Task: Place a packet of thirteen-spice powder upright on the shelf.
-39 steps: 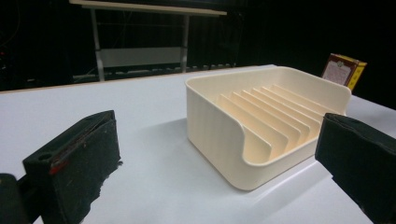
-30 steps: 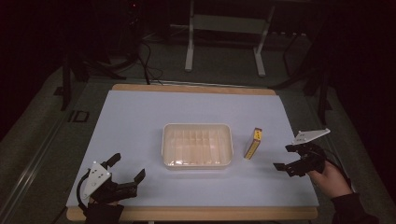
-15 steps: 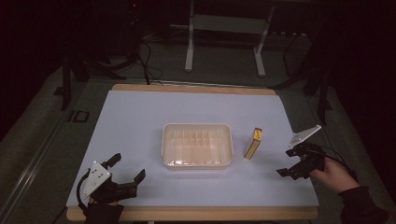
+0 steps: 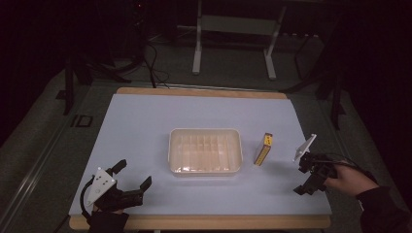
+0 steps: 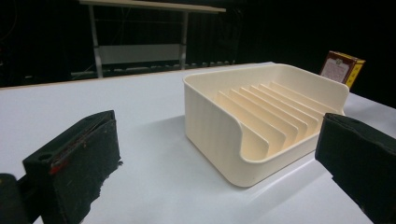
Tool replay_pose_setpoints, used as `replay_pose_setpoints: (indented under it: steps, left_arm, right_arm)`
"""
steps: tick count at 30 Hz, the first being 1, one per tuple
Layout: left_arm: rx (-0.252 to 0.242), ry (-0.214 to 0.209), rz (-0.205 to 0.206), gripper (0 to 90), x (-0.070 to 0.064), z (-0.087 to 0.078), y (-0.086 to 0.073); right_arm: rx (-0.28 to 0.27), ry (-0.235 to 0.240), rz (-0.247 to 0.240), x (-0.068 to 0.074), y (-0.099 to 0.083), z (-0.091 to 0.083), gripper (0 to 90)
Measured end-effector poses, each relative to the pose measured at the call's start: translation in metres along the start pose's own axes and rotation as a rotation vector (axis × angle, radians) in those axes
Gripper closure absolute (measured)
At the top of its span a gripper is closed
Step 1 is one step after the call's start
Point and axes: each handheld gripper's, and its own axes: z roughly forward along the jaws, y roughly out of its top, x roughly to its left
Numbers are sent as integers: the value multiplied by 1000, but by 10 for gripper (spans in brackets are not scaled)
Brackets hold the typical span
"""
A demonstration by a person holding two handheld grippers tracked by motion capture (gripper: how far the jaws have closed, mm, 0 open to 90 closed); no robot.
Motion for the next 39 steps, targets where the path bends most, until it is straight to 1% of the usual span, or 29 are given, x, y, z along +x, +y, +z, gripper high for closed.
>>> replay_pose_setpoints:
  steps: [4, 6, 11, 14, 18, 26, 29, 32, 35, 39]
  left_arm:
    - [0, 1, -1, 0, 0, 0, 0]
    - [0, 1, -1, 0, 0, 0, 0]
    - [2, 1, 2, 0, 0, 0, 0]
    - [0, 1, -1, 1, 0, 0, 0]
    - [0, 2, -1, 0, 0, 0, 0]
    - [-4, 2, -2, 0, 0, -1, 0]
    - [-4, 3, -2, 0, 1, -1, 0]
    - [-3, 0, -2, 0, 0, -1, 0]
    - [-4, 0, -3, 0, 0, -1, 0]
    - [-4, -2, -5, 0, 1, -1, 0]
  right_arm:
    - [58, 21, -18, 1, 3, 1, 141]
    - [85, 43, -26, 2, 4, 3, 141]
    - [154, 73, -68, 7, 9, 8, 144]
    - [177, 90, -93, 10, 11, 10, 146]
    - [207, 86, -140, 17, 17, 11, 148]
    - [208, 114, -209, 29, 38, 14, 148]
    - [221, 121, -226, 34, 46, 17, 150]
    - [231, 122, -263, 39, 55, 20, 150]
    - [232, 130, -281, 42, 63, 21, 150]
    - [235, 148, -294, 47, 72, 23, 150]
